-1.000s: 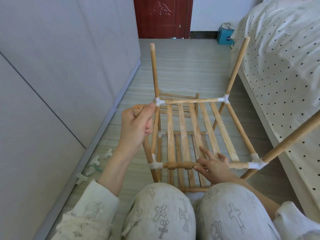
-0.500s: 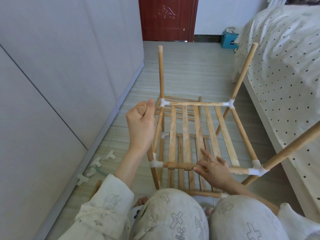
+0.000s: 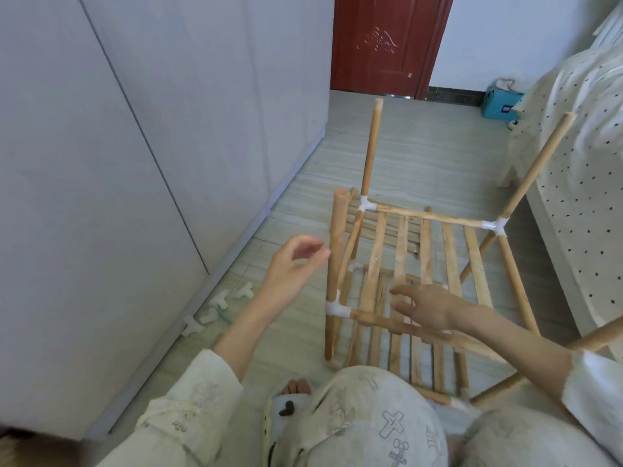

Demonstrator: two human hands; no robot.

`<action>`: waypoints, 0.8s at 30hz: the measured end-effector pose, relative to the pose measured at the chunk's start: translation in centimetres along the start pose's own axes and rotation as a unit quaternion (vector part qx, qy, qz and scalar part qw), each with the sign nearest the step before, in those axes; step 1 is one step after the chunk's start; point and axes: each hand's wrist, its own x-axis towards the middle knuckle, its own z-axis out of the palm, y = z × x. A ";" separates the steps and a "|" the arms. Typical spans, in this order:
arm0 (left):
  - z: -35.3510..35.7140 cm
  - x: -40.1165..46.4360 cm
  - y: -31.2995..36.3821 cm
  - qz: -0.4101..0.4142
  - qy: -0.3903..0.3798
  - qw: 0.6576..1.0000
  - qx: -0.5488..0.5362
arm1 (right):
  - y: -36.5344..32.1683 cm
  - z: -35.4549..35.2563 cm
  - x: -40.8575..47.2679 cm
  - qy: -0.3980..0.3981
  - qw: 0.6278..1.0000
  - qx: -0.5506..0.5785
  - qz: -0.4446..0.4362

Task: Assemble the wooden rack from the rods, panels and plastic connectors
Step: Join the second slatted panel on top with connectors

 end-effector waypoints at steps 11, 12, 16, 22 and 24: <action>-5.1 -2.5 -21.6 -0.271 -0.003 0.935 0.228 | -2.5 2.1 8.5 0.075 0.986 -0.118 -0.093; -5.4 -2.3 -22.9 -0.286 -0.017 0.923 0.256 | -2.2 2.9 9.1 0.089 0.984 -0.117 -0.105; -7.1 -0.3 -27.2 -0.338 -0.042 0.866 0.367 | -1.4 4.7 10.0 0.124 0.978 -0.120 -0.115; -11.3 3.8 -31.4 -0.330 -0.024 0.822 0.462 | -1.1 4.8 10.4 0.133 0.979 -0.101 -0.119; -12.3 5.0 -32.7 -0.349 -0.023 0.817 0.458 | -0.9 4.9 10.5 0.151 0.974 -0.098 -0.134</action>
